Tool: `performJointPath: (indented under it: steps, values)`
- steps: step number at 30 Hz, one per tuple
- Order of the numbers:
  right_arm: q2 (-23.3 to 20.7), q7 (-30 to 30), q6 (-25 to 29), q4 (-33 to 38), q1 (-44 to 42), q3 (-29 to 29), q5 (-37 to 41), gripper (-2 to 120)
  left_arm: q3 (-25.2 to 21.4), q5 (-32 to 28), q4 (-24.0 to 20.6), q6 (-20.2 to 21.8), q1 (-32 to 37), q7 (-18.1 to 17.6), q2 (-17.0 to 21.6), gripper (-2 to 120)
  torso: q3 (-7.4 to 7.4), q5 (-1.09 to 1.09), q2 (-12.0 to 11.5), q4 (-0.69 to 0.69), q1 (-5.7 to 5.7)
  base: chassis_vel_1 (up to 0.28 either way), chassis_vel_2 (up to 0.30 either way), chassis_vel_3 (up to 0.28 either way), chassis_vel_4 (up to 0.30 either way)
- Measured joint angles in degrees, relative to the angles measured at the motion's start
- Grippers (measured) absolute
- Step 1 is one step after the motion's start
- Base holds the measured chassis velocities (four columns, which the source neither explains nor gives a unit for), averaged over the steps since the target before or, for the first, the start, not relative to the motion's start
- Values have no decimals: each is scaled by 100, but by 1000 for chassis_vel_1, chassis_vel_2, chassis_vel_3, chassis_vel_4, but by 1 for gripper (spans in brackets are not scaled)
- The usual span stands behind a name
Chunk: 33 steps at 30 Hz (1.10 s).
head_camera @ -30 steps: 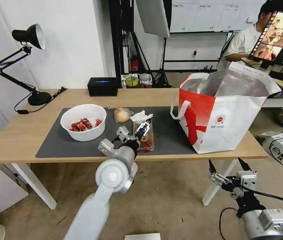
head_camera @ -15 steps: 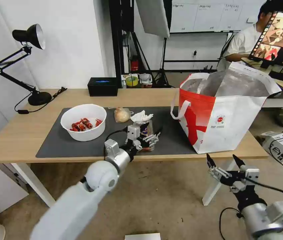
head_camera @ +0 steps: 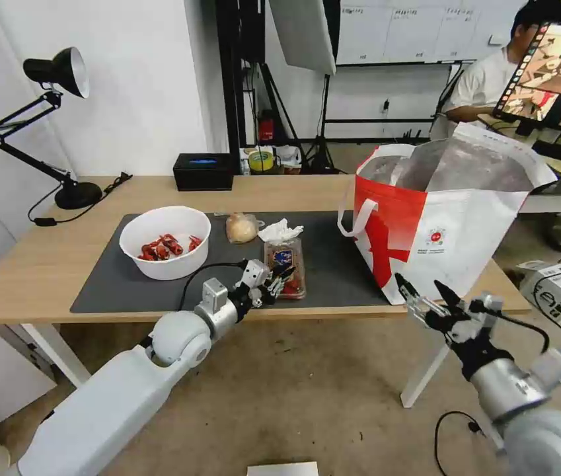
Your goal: Pick up the trash from the table and place it into the takeout bag.
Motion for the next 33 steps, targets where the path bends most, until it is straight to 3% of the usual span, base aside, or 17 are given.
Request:
performJointPath:
  steps: [3,7,14,16,22,33]
  values:
    - [-273,294,-211,-206,611,-281,1175,100,11,11,52,-13,8,-4,18,0,0,1,0,0,0,0,0,0,0]
    - [-524,486,-397,-503,1248,-596,1994,100,35,43,108,-40,26,-13,18,0,0,0,0,1,0,0,0,0,0]
    - [-672,862,-813,-1122,2288,-1265,2750,100,80,156,239,-154,25,15,10,0,0,0,0,-1,0,0,0,0,0]
    - [-646,910,-872,-1193,2414,-1346,2809,100,79,159,243,-155,28,17,5,0,0,0,0,-1,0,0,0,0,0]
    - [-350,1548,-1761,-1880,3480,-2145,3130,100,7,163,303,-189,134,20,-44,0,0,0,0,1,0,0,0,0,0]
    - [22,2163,-2101,-2684,4553,-2945,3193,100,-151,130,250,-252,244,44,22,0,0,-1,1,0,0,0,0,0,0]
